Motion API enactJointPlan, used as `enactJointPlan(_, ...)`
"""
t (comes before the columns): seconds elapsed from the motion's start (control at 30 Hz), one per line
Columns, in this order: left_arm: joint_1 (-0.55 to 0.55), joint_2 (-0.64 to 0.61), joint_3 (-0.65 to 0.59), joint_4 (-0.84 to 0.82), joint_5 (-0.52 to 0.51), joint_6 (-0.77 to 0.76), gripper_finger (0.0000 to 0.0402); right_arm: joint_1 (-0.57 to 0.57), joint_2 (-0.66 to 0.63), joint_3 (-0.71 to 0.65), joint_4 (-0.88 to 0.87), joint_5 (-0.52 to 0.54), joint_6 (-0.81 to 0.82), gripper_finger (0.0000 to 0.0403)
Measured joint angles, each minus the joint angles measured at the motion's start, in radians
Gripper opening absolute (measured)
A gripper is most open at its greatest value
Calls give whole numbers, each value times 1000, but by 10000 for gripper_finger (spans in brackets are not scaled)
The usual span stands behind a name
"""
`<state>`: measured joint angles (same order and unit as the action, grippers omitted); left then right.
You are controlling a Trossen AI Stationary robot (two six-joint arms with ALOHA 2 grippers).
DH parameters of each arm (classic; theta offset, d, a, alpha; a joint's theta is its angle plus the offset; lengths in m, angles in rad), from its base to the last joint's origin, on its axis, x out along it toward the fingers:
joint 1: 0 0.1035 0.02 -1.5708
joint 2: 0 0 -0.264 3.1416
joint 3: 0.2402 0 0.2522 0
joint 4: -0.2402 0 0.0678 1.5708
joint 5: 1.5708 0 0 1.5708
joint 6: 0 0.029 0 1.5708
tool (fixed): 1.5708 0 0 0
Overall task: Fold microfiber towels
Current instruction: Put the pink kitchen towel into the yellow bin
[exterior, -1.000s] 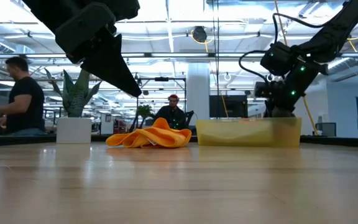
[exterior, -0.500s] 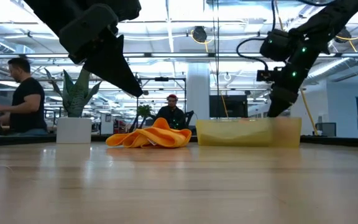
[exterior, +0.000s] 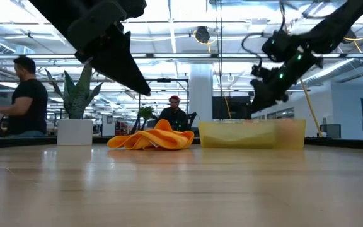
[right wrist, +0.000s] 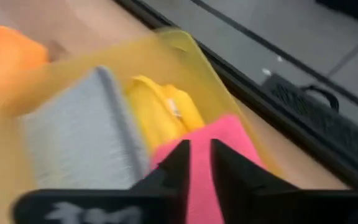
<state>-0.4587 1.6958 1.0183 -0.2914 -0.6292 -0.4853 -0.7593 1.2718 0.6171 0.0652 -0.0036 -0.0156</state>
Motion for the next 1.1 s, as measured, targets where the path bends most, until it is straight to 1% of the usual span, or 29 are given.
enactJointPlan(0.07, 0, 0, 0, 4, 1, 7, 131, -25, 61, -11, 33, 0, 8, 20)
enactJointPlan(0.13, -1, 0, 0, 5, 1, 9, 131, -46, 118, -19, 33, 1, 9, 6)
enactJointPlan(0.23, 0, 0, 0, 5, 1, 13, 131, -72, 184, -23, 37, -5, 33, 14)
enactJointPlan(0.33, 2, 0, 0, 5, 1, 13, 131, -84, 207, -23, 43, -27, 17, 17)
enactJointPlan(0.47, 2, 0, 0, 5, 1, 13, 131, -81, 144, -25, 32, -27, 8, 9)
enactJointPlan(0.6, 2, 0, 0, 5, 1, 12, 131, -71, 23, -24, -23, -26, 46, 2)
enactJointPlan(0.67, 2, 0, 0, 6, 1, 12, 131, -70, -36, -24, -77, -22, 81, 1)
enactJointPlan(0.73, 2, 0, 0, 8, 1, 12, 131, -70, -83, -24, -151, 11, 122, 0)
enactJointPlan(0.8, 2, 0, 0, 8, 1, 11, 131, -71, -112, -24, -231, 81, 140, 0)
enactJointPlan(0.87, 2, 0, 0, 8, 1, 11, 131, -71, -117, -27, -289, 157, 157, 0)
enactJointPlan(0.93, 2, 0, 0, 9, 1, 11, 131, -72, -102, -45, -293, 200, 160, 0)
enactJointPlan(1.1, 2, 0, 0, 13, 1, 8, 131, -105, -29, -95, -206, 215, 138, 0)
